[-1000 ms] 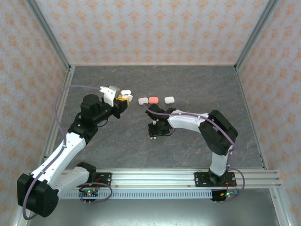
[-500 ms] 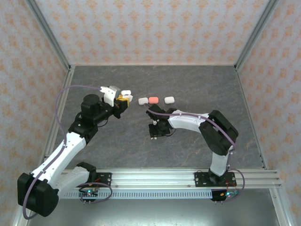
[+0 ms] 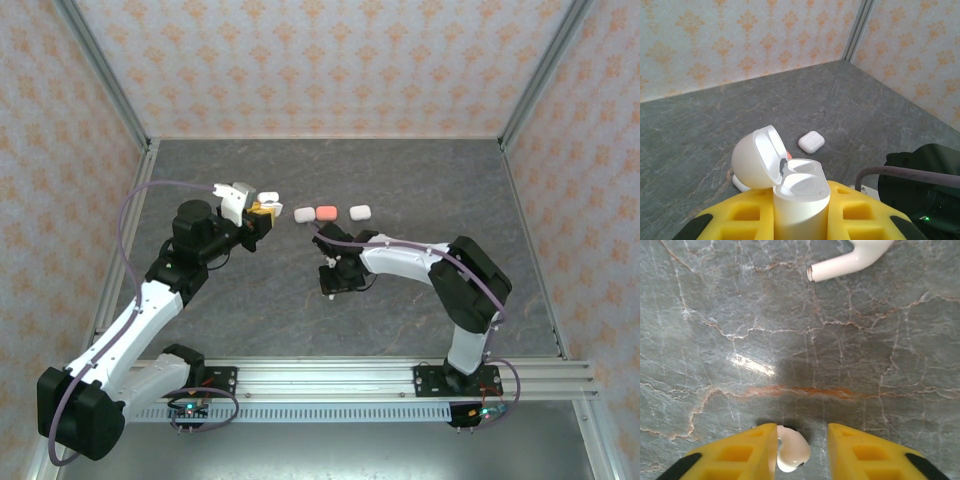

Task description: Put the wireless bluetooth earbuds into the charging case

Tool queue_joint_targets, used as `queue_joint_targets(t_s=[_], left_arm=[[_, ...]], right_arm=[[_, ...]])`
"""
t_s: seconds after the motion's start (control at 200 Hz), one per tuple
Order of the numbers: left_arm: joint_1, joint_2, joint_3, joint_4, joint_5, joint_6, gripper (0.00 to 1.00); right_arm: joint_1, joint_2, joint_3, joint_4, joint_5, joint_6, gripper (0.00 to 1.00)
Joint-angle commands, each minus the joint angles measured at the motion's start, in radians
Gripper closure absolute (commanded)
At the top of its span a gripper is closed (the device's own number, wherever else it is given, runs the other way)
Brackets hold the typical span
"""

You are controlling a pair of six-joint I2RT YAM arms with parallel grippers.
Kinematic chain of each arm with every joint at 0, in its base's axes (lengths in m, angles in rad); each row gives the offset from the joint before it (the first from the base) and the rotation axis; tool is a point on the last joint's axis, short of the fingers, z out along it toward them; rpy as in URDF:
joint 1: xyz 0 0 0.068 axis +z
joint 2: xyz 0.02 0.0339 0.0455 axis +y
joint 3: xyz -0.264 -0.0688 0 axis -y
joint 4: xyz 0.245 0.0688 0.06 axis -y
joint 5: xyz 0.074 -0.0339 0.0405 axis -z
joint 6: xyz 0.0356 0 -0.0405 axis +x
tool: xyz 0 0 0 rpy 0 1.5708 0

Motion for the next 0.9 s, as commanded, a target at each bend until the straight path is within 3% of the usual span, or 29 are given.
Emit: queue_joint_targets(t_s=[0.0,0.125,0.465,0.896], left_arm=[[0.011,0.004,0.034,-0.005,0.024,-0.004,1.00],[0.011,0.004,0.035,-0.008,0.024,-0.004,1.00],[0.011,0.007,0.037,-0.010,0.022,-0.004,1.00],[0.011,0.007,0.040,-0.016,0.019,-0.001,1.00]], right_arm=[[0.011,-0.023,0.008,-0.054,0.029,-0.007,0.62],[0.041,0.012,0.037,-0.113,0.048,-0.036,0.58],[0.050,0.022,0.030,-0.109,0.111,-0.006,0.67],[0.050,-0.044,0.048,-0.199,0.250,-0.008,0.64]])
